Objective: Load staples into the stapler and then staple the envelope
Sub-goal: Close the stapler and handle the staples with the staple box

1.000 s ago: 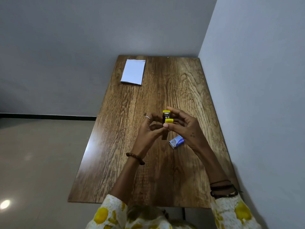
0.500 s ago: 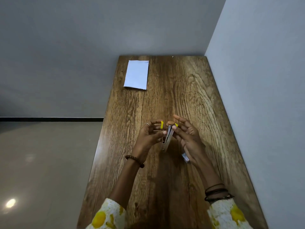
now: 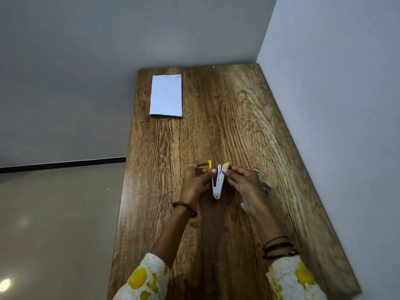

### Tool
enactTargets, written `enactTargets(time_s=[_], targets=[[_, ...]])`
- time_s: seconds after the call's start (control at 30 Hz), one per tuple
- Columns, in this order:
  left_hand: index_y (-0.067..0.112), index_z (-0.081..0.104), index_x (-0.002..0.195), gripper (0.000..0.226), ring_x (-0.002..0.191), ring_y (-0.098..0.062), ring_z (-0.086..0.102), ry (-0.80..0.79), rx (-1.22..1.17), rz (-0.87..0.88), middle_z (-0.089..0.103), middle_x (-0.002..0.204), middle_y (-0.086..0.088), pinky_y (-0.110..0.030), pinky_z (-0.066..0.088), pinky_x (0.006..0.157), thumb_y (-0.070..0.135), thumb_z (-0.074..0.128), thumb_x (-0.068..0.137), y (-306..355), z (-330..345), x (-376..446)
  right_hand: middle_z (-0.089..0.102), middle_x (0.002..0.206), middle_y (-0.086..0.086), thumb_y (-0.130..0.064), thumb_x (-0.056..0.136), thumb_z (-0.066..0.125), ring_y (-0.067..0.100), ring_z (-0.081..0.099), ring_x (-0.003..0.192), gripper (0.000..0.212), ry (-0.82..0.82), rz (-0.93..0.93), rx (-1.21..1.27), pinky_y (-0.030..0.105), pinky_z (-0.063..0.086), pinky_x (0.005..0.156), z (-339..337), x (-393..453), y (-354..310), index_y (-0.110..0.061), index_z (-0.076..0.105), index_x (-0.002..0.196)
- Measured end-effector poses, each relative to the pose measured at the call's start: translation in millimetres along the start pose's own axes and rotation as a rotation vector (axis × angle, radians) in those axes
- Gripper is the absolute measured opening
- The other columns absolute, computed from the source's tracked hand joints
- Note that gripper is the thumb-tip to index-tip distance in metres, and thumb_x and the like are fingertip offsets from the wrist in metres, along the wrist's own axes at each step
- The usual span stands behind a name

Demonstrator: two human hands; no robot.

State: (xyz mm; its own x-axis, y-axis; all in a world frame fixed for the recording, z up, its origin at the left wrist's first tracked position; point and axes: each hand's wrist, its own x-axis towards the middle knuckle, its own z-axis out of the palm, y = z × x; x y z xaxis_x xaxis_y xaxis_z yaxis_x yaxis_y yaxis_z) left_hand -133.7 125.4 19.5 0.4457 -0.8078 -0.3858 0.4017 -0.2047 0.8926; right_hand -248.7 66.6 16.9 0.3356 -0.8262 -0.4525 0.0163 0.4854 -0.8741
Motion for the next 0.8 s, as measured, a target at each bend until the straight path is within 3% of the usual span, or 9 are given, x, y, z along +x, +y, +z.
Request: enactTargets(time_s=[0.13, 0.27, 0.5, 0.57, 0.67, 0.8], targets=[[0.013, 0.055, 0.098, 0.019, 0.077, -0.013, 0.063, 0.012, 0.082, -0.005, 0.063, 0.085, -0.004, -0.018, 0.055, 0.058, 0.006, 0.063, 0.082, 1, 5, 17, 0.067, 0.104, 0.014, -0.004, 0.084, 0.062, 0.019, 0.066, 0.092, 0.032, 0.029, -0.027, -0.06, 0.015, 0.057, 0.069, -2, 10, -7, 0.001, 0.06, 0.115], [0.004, 0.059, 0.099, 0.02, 0.074, -0.014, 0.066, 0.03, 0.173, -0.021, 0.066, 0.08, -0.004, -0.019, 0.055, 0.057, 0.007, 0.066, 0.081, 6, 8, 33, 0.067, 0.104, 0.02, -0.002, 0.084, 0.063, 0.028, 0.066, 0.094, 0.03, 0.119, -0.087, -0.129, 0.018, 0.056, 0.069, 1, 25, -10, 0.002, 0.059, 0.113], [0.003, 0.061, 0.097, 0.021, 0.061, -0.007, 0.063, 0.066, 0.299, 0.007, 0.064, 0.074, 0.0, -0.016, 0.054, 0.051, 0.008, 0.069, 0.078, 12, 13, 51, 0.069, 0.103, 0.018, -0.008, 0.083, 0.065, 0.027, 0.068, 0.092, 0.023, 0.217, -0.115, -0.217, 0.039, 0.056, 0.082, 2, 46, -8, -0.005, 0.063, 0.105], [0.004, 0.061, 0.096, 0.021, 0.056, -0.003, 0.063, 0.078, 0.323, 0.003, 0.064, 0.073, 0.0, -0.016, 0.054, 0.049, 0.008, 0.07, 0.077, 11, 15, 55, 0.069, 0.101, 0.017, -0.008, 0.083, 0.065, 0.028, 0.067, 0.092, 0.017, 0.224, -0.129, -0.216, 0.039, 0.055, 0.081, 1, 49, -8, -0.008, 0.064, 0.1], [0.003, 0.061, 0.097, 0.023, 0.063, -0.012, 0.065, 0.093, 0.369, 0.012, 0.065, 0.075, -0.006, -0.02, 0.056, 0.051, 0.009, 0.071, 0.077, 9, 16, 59, 0.069, 0.096, 0.012, -0.008, 0.084, 0.064, 0.025, 0.068, 0.089, 0.014, 0.222, -0.145, -0.233, 0.038, 0.055, 0.08, 1, 50, -7, -0.012, 0.064, 0.097], [0.005, 0.061, 0.092, 0.018, 0.065, -0.013, 0.065, 0.092, 0.398, 0.023, 0.065, 0.073, -0.005, -0.018, 0.055, 0.051, 0.008, 0.071, 0.077, 6, 19, 60, 0.068, 0.099, 0.013, -0.005, 0.085, 0.062, 0.023, 0.067, 0.087, 0.019, 0.248, -0.15, -0.276, 0.029, 0.056, 0.072, 0, 53, -5, -0.004, 0.064, 0.104]])
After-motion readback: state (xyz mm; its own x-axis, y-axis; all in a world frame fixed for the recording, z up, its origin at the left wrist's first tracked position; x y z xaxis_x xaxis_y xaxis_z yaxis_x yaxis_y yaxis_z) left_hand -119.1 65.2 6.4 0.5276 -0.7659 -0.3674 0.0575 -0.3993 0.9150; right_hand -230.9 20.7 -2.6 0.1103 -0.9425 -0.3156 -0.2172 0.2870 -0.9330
